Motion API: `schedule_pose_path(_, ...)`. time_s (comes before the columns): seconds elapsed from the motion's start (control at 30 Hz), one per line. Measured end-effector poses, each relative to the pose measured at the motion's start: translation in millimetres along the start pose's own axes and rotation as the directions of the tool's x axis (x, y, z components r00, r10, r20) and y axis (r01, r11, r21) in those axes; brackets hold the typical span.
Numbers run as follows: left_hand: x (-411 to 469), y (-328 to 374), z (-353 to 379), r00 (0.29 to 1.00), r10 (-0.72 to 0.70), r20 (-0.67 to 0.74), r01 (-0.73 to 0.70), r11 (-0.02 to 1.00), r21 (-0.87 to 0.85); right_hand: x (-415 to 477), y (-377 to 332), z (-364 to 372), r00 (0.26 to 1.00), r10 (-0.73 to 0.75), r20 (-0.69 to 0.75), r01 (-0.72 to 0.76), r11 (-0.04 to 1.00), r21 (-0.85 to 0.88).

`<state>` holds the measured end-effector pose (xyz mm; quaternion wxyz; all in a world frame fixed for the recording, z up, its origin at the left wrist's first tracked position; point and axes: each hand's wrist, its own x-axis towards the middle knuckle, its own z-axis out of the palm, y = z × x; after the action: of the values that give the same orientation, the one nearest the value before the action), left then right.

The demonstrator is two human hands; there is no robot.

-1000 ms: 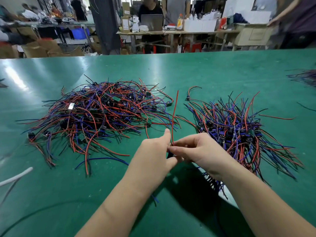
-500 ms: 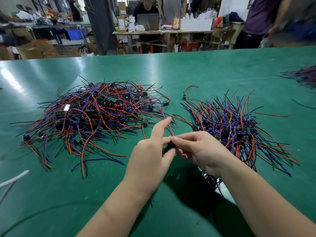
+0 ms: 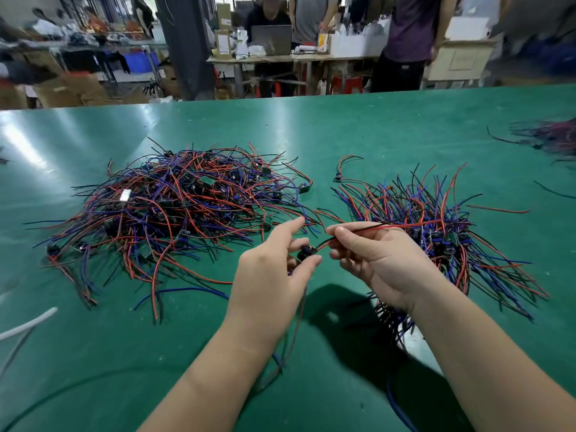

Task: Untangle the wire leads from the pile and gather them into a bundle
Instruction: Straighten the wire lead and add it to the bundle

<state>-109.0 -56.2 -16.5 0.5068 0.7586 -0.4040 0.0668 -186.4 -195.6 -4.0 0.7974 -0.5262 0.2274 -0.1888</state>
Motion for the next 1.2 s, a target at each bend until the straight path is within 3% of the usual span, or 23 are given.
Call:
schedule_pose_path(0.17,2.5,-0.1,-0.6,1.0,0.024,0.003,-0.025,0.997,0.069,-0.3,5.7,3.6,1.0,-0.009,-0.005,0.009,1.0,0.004)
schedule_pose_path(0.3,0.8,-0.5,0.3,0.998,0.042,0.053,-0.048,0.992,0.116,-0.7,11.7,8.2,1.0,0.0,0.018,0.002,0.996,-0.089)
schedule_pose_path(0.47,3.4,-4.2,-0.5,0.984,-0.09,0.156,0.062,0.983,0.174,4.9,-7.7,-8.6,0.965,-0.178,-0.194,0.149,0.976,-0.157)
schedule_pose_path(0.67,4.3,-7.9,-3.2,0.963,-0.161,0.217,0.126,0.977,0.17,7.7,-23.1,-30.4,0.904,-0.283,-0.321,0.296,0.955,-0.011)
schedule_pose_path(0.77,5.2,-8.9,-4.4,0.947,-0.2,0.253,0.134,0.958,0.254,7.6,-25.3,-31.9,0.872,-0.321,-0.369,0.375,0.924,0.082)
schedule_pose_path(0.83,7.4,-7.8,-6.9,0.909,-0.317,0.269,0.313,0.948,0.06,8.2,-32.6,-39.0,0.859,-0.294,-0.419,0.392,0.904,0.171)
schedule_pose_path(0.87,9.2,-4.7,-8.2,0.868,-0.383,0.316,0.448,0.879,-0.164,8.5,-35.4,-42.3,0.865,-0.26,-0.429,0.371,0.907,0.198)
schedule_pose_path(0.93,13.0,2.8,-11.1,0.793,-0.428,0.433,0.609,0.567,-0.554,9.2,-34.5,-43.2,0.901,-0.18,-0.394,0.265,0.949,0.173)
schedule_pose_path(0.97,14.7,5.0,-12.2,0.774,-0.418,0.475,0.629,0.426,-0.65,9.8,-30.2,-40.7,0.925,-0.15,-0.349,0.202,0.972,0.117)
schedule_pose_path(1.07,17.2,9.6,-13.9,0.749,-0.361,0.556,0.636,0.157,-0.756,8.7,-10.7,-27.3,0.974,-0.157,-0.163,0.124,0.972,-0.198)
schedule_pose_path(1.13,17.3,10.9,-12.6,0.729,-0.361,0.581,0.641,0.064,-0.765,4.9,-3.7,-16.5,0.974,-0.224,-0.038,0.194,0.908,-0.37)
schedule_pose_path(1.2,16.9,12.3,-10.5,0.711,-0.372,0.597,0.649,0.021,-0.76,-1.0,-2.4,-6.1,0.951,-0.297,0.082,0.305,0.876,-0.373)
